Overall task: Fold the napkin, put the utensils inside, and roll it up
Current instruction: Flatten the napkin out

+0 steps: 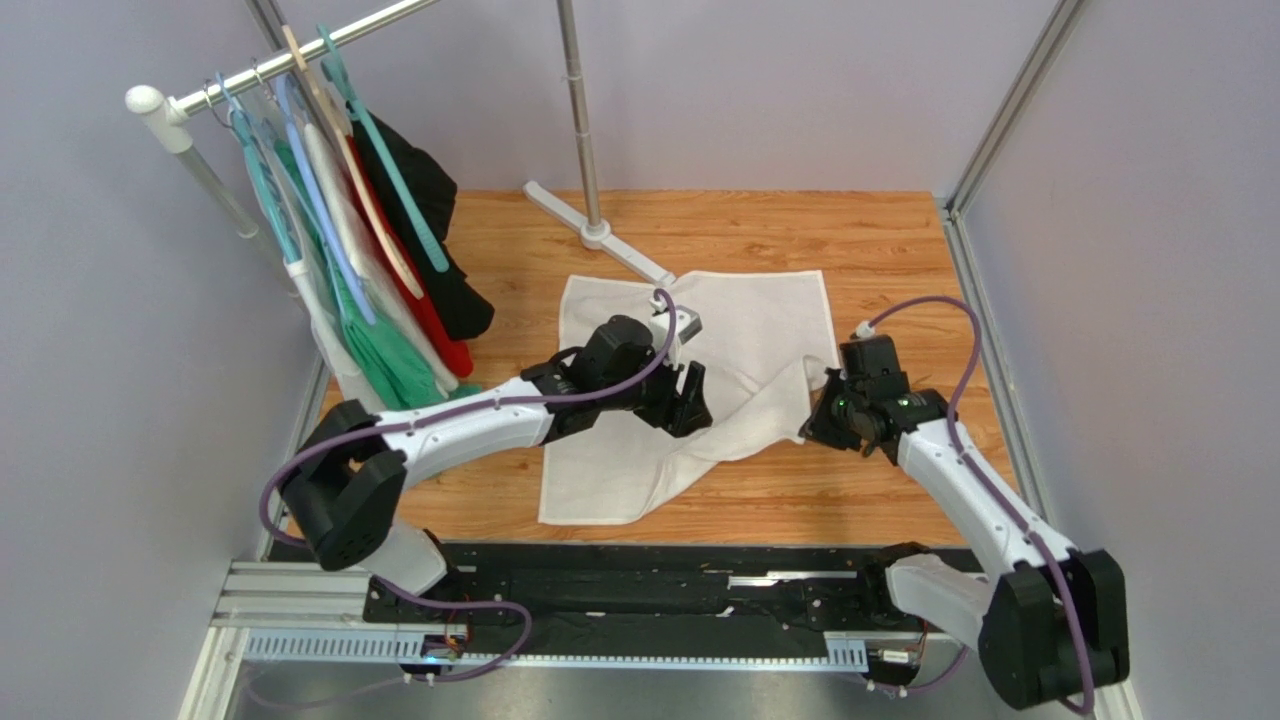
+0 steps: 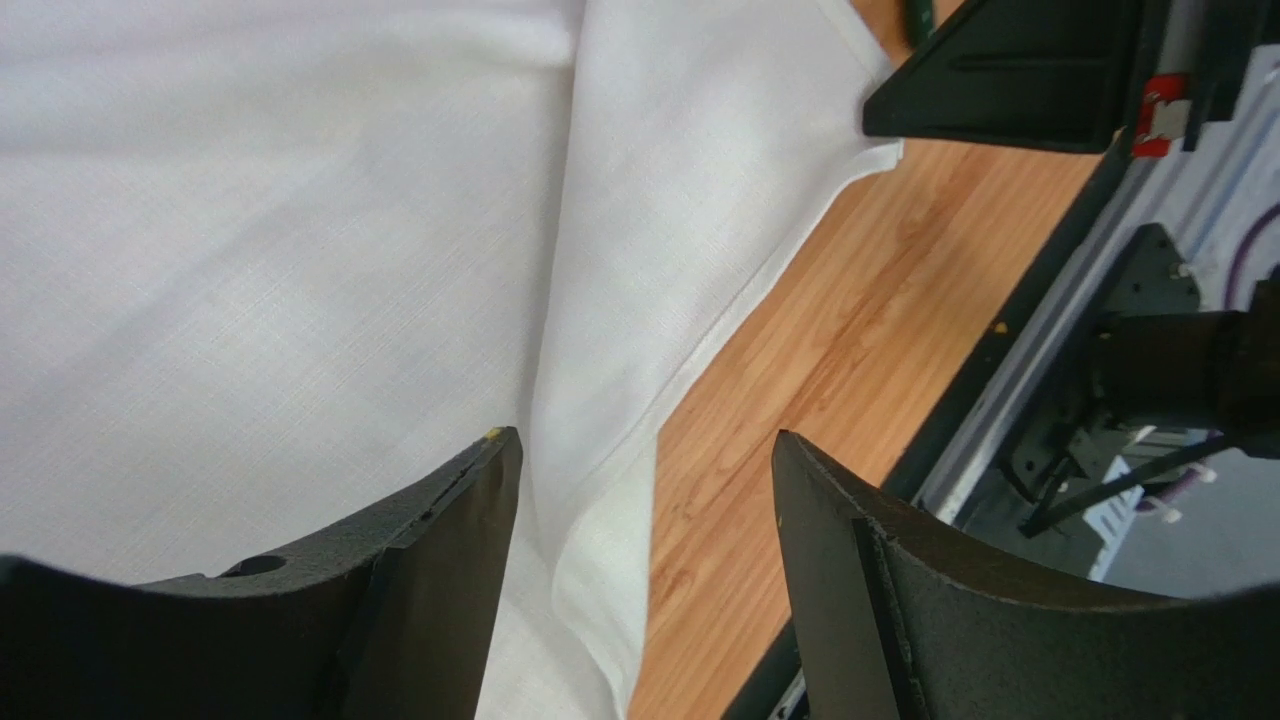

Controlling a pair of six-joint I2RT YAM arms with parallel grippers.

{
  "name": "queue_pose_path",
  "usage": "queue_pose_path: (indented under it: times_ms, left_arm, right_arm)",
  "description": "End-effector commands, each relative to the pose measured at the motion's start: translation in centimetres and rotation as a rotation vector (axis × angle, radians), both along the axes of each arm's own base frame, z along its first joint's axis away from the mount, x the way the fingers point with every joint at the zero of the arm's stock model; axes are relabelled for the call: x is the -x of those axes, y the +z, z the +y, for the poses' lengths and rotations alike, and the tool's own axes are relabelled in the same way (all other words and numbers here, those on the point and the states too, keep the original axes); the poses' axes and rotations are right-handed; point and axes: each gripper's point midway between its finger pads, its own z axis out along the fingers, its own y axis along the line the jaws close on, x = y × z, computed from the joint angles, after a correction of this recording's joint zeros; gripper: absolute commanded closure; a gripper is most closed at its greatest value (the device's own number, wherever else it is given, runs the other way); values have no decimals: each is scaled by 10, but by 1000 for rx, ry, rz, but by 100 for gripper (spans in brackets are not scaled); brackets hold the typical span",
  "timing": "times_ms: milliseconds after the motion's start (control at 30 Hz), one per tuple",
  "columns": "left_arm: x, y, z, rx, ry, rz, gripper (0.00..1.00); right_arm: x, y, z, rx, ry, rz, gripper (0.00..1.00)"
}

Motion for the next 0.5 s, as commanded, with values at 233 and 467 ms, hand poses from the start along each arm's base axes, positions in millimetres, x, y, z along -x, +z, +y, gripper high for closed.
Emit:
queue_pose_path:
  times_ms: [233,467]
  left_arm:
    - [16,9,37,9,72,-28,25]
    - [56,-47,71,-2,151,71,25]
  right_arm:
    - [66,35,-30,49,-164,69,96]
    - [104,43,-45,85,-205,130,91]
